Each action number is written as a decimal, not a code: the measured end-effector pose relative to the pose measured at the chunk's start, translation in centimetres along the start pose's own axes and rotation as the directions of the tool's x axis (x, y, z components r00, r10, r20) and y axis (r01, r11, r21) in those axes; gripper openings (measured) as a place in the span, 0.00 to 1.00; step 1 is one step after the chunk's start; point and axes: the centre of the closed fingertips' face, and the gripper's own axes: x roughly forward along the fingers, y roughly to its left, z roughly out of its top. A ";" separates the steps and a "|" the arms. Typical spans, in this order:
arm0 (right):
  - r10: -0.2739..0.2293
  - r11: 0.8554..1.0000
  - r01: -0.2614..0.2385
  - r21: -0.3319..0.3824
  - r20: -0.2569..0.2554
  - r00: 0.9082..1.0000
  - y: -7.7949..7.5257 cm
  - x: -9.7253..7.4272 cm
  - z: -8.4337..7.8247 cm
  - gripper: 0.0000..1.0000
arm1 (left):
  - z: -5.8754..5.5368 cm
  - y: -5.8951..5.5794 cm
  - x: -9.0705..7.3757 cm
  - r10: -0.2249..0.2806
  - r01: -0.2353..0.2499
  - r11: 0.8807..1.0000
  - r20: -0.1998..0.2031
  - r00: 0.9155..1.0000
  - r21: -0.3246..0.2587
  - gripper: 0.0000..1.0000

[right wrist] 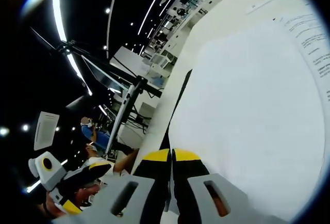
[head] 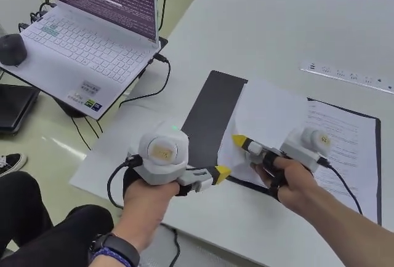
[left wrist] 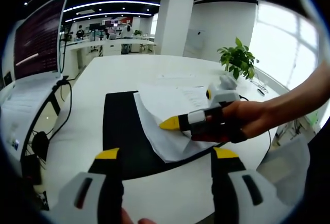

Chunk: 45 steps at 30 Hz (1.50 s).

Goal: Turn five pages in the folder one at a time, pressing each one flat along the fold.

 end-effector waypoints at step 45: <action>0.086 0.996 -0.086 -0.007 0.012 0.996 1.8 0.3 -2.0 0.52 | -1.5 -1.1 0.1 -0.010 0.009 1.000 -0.042 0.999 -0.019 0.64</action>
